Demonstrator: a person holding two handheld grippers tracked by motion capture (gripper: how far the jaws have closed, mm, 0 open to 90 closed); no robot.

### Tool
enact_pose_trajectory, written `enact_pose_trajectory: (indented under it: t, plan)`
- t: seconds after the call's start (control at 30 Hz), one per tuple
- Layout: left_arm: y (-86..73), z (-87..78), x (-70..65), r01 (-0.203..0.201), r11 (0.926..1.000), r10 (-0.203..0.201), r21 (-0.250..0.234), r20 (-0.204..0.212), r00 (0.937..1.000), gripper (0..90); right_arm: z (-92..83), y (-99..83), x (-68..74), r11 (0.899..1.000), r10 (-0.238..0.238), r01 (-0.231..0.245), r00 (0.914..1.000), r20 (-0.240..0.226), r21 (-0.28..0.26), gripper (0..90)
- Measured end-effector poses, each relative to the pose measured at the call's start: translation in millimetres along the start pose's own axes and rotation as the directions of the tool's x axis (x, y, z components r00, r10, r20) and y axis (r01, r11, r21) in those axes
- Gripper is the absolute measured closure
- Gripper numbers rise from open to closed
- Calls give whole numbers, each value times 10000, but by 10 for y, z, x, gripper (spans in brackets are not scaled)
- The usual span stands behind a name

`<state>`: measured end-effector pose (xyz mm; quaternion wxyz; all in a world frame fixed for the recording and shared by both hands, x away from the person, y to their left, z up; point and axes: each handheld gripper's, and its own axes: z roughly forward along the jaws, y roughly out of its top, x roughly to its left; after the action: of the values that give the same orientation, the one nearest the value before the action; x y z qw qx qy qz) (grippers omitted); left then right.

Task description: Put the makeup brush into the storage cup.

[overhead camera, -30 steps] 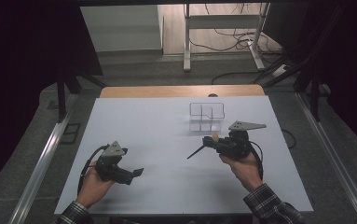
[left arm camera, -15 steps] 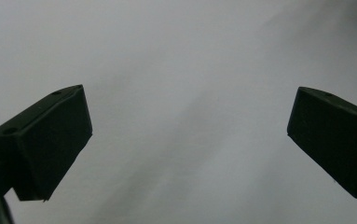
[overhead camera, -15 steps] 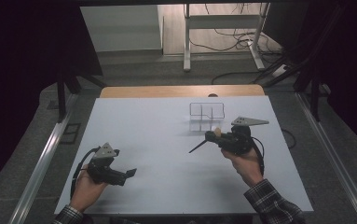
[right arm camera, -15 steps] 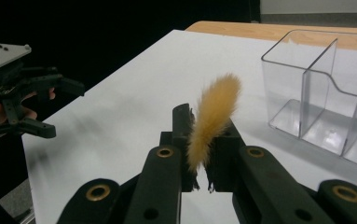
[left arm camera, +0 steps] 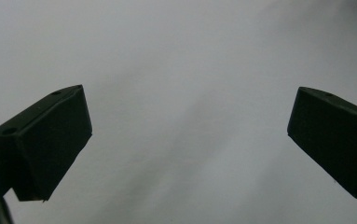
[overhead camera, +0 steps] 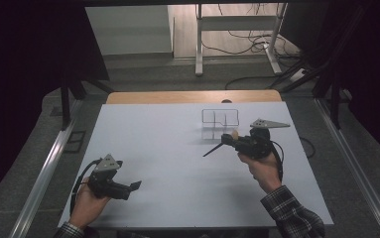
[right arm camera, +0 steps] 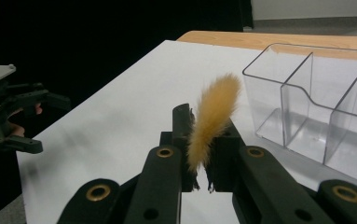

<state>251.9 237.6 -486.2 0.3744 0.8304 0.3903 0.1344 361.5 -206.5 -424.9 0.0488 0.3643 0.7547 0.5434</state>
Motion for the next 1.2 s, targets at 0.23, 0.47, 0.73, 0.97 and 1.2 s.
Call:
enact_pose_trajectory:
  t: [0.23, 0.47, 0.73, 0.97, 1.2]
  plan:
    - [-49, -52, 4, 224, 9997, -225, -61, -136, 9997, 1, 20, 55, -38, 10000, -51, 52, 9999, 123, -70, 839]
    - [-78, -91, 12, 293, 9995, -296, -131, -241, 9993, 0, 19, 119, -88, 9998, -22, 26, 9998, 209, -184, 839]
    - [-100, -117, 12, 337, 9993, -342, -153, -323, 9989, 1, 37, 188, -128, 9996, -66, 75, 9995, 303, -289, 839]
    - [-130, -154, 15, 410, 9989, -417, -210, -361, 9985, 1, 42, 266, -162, 9991, -71, 86, 9993, 370, -410, 840]
    - [-161, -186, 25, 478, 9984, -489, -299, -388, 9981, 1, 78, 351, -190, 9985, -129, 151, 9991, 412, -520, 839]
